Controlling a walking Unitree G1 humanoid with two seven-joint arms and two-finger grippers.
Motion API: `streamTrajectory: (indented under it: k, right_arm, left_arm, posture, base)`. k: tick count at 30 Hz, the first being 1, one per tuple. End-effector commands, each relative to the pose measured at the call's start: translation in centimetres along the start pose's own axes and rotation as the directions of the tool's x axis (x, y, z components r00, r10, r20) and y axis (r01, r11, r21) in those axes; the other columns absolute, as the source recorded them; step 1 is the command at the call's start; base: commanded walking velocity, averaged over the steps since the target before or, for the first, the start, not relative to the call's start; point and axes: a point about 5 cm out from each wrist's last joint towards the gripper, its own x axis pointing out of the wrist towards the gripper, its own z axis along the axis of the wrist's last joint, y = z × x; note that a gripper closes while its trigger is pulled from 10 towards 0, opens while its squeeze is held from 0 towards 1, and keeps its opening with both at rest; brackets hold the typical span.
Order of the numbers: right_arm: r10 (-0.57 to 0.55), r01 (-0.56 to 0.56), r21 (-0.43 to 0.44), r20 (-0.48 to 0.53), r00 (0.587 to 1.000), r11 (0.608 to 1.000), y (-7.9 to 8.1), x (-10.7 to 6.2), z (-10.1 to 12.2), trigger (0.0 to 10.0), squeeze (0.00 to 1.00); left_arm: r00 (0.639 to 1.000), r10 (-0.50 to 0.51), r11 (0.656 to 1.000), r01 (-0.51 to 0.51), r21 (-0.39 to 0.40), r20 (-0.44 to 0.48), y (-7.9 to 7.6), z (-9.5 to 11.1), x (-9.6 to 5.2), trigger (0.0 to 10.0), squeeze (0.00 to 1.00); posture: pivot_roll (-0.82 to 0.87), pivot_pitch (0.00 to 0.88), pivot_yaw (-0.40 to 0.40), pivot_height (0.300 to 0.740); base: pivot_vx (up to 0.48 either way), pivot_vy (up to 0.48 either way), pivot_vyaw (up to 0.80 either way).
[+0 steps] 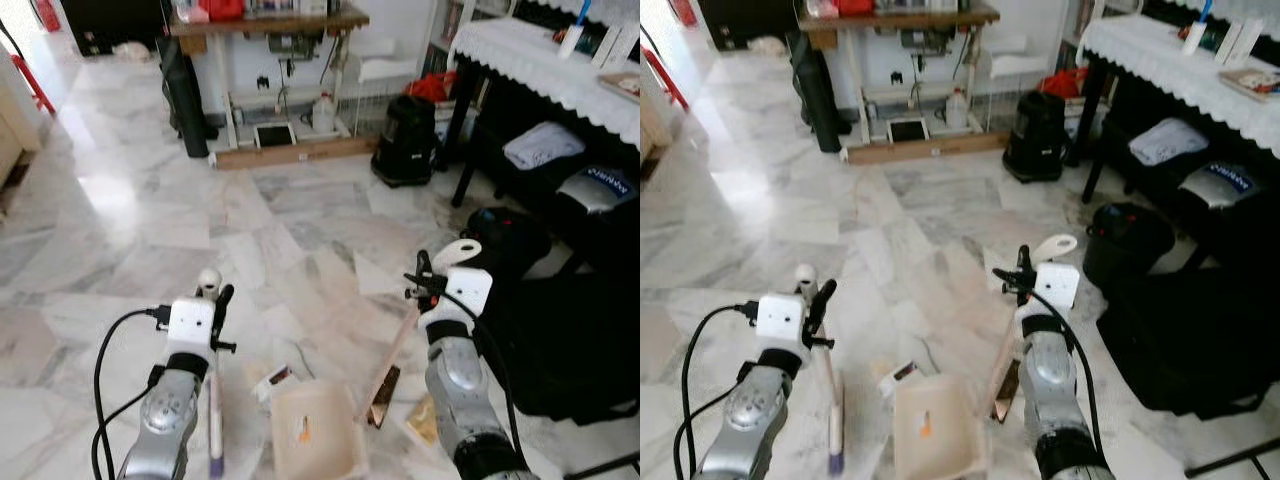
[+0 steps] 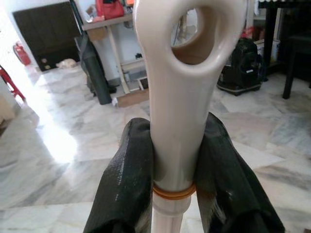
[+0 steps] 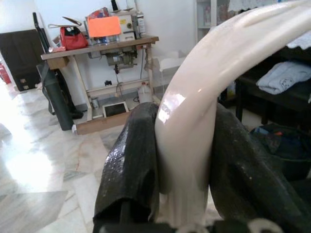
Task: Sweep floor
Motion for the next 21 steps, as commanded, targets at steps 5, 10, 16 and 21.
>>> streamTrajectory:
  k: [5,10,16,21]
  right_arm:
    - [-0.011,0.011,-0.012,0.046,0.999,1.0,-0.36,0.47,0.92,10.0,0.0]
    - [-0.012,0.013,-0.014,0.042,0.999,1.0,-0.4,0.49,0.89,10.0,0.0]
    - [-0.015,0.015,-0.019,0.039,0.999,1.0,-0.43,0.51,0.87,10.0,0.0]
    - [-0.013,0.013,-0.021,0.034,0.999,1.0,-0.41,0.5,0.79,10.0,0.0]
  left_arm:
    - [0.999,0.002,1.0,-0.002,0.006,0.045,-0.04,0.81,0.25,10.0,0.0]
    - [0.999,0.003,1.0,-0.003,0.008,0.045,-0.04,0.83,0.29,10.0,0.0]
    - [0.999,0.005,1.0,-0.005,0.008,0.044,-0.04,0.82,0.28,10.0,0.0]
    - [0.999,0.007,1.0,-0.007,0.005,0.045,-0.1,0.81,0.26,10.0,0.0]
  posture:
    - [0.13,0.0,0.001,0.74]
    - [0.13,0.0,0.0,0.74]
    - [0.13,0.0,-0.001,0.74]
    - [0.13,0.0,-0.003,0.74]
  base:
    - [0.0,0.0,0.0]
    - [0.0,-0.152,0.0]
    - [0.0,-0.258,0.0]
    - [0.0,-0.098,0.0]
